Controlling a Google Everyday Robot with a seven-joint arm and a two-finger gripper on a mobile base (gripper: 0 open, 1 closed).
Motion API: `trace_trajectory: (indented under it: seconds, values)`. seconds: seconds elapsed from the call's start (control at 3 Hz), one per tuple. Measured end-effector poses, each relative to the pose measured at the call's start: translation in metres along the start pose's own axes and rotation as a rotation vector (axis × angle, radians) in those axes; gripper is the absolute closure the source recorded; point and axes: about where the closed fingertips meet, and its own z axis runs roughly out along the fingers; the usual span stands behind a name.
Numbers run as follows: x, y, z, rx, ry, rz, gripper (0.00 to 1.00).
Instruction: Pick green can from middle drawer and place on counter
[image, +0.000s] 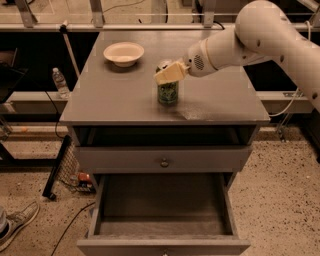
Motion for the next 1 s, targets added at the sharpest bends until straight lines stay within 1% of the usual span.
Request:
trace_trajectory:
  seconds: [1.0]
  values:
    - [0.0004,0.0036,0.0074,-0.013,0.005,-0.001,0.07]
